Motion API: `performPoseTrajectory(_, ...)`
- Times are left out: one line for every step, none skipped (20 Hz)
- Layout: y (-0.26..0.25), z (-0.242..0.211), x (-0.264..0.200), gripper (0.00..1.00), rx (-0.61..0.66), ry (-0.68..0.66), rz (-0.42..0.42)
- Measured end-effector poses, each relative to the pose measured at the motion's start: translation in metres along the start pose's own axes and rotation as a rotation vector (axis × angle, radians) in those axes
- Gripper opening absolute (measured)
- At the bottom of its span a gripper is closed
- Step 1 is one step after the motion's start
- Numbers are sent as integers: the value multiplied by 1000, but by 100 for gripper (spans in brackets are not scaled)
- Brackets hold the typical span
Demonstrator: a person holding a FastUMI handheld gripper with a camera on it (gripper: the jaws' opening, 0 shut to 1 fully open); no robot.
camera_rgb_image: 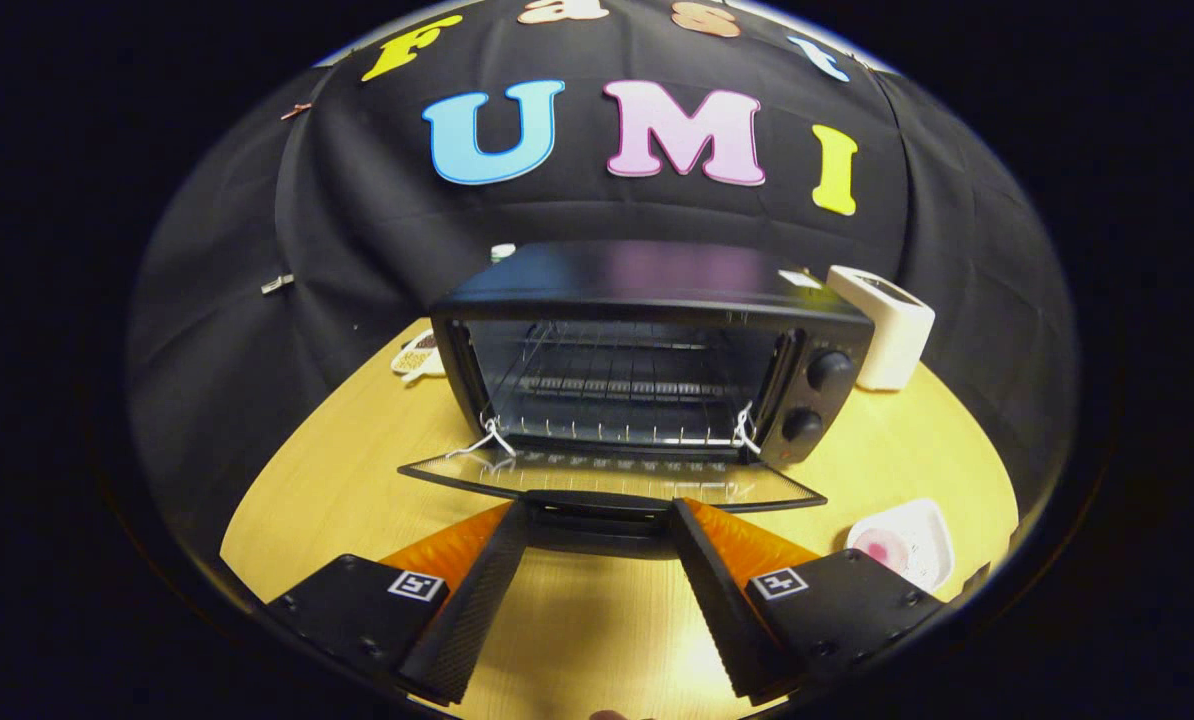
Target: Open the toaster oven, put the food inside, and close the toaster oven door.
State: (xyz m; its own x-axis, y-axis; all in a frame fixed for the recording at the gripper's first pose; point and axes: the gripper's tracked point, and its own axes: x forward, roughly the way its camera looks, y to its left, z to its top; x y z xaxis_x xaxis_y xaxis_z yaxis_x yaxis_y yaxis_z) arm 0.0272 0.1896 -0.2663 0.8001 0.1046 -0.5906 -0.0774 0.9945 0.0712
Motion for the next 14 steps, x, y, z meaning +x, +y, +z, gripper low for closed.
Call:
performPoseTrajectory(1, -15, 0, 95, 8, 43, 6)
performPoseTrajectory(-1, -27, 1, 95, 17, 78, 10)
performPoseTrajectory(-6, -33, 5, 95, 19, 91, 1)
performPoseTrajectory(-10, -35, 9, 95, 14, 94, -5)
performPoseTrajectory(-11, -40, 9, 95, 8, 101, -4)
performPoseTrajectory(-10, -42, 8, 96, 3, 108, 2)
performPoseTrajectory(-9, -43, 6, 96, -3, 108, 13)
performPoseTrajectory(-9, -43, 3, 97, -14, 108, 25)
performPoseTrajectory(-10, -44, -2, 97, -26, 108, 33)
performPoseTrajectory(-11, -44, -9, 99, -34, 109, 47)
performPoseTrajectory(-13, -44, -15, 99, -39, 112, 61)
performPoseTrajectory(-17, -41, -23, 99, -44, 111, 74)
performPoseTrajectory(-23, -38, -32, 99, -54, 106, 82)
performPoseTrajectory(-31, -33, -40, 99, -62, 98, 90)
